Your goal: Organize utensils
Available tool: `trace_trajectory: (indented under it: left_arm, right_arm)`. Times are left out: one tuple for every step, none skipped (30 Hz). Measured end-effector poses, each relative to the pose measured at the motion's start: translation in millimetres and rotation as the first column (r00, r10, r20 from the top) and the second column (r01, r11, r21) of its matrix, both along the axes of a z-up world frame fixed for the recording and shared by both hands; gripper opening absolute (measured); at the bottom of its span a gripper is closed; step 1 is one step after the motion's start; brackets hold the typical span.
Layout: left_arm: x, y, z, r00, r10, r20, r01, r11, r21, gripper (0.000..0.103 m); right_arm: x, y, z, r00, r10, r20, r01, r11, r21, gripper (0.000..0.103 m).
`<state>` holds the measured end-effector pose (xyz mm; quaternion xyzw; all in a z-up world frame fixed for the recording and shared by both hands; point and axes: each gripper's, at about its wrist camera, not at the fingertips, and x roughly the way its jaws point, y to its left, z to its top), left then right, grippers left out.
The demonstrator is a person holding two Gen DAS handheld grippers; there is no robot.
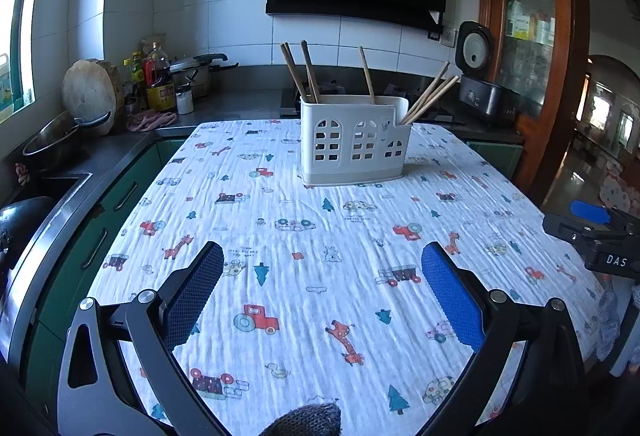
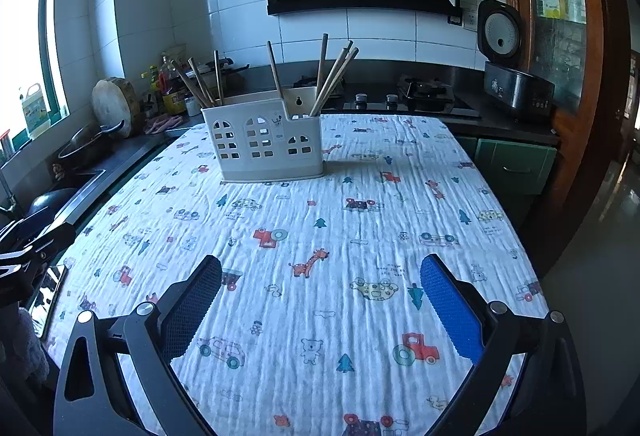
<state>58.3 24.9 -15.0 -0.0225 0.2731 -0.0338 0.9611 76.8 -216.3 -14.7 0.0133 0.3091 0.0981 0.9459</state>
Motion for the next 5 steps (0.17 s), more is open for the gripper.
trace_trajectory:
  left_arm:
    - [0.0, 0.0, -0.5, 1.0, 0.0, -0.001, 0.0, 1.0, 0.001, 0.098]
    - [0.2, -0.2, -0.9, 1.0, 0.001, -0.002, -0.001, 1.0, 0.002, 0.098]
    - [0.7, 0.0, -1.1, 1.0, 0.002, -0.003, -0.002, 1.0, 0.003, 0.098]
    - [1.2, 0.1, -1.7, 1.0, 0.003, -0.005, -0.003, 1.0, 0.003, 0.098]
    - [1.2, 0.0, -2.1, 1.0, 0.004, -0.006, -0.004, 1.0, 0.004, 0.098]
  right_arm:
    - [-0.7, -0.6, -0.1, 1.0, -0.001, 0.0, 0.001, 1.0, 0.001, 0.096]
    - [-0.8, -1.4, -0.2, 1.0, -0.003, 0.0, 0.003, 1.0, 0.001, 0.096]
    - [-1.0, -2.0, -0.3, 1.0, -0.005, -0.002, 0.005, 1.0, 0.001, 0.096]
    - [-1.0, -2.4, -0.4, 1.0, -0.005, -0.002, 0.005, 1.0, 0.001, 0.096]
    - [-1.5, -2.7, -0.4, 1.0, -0.004, -0.003, 0.004, 1.0, 0.001, 0.096]
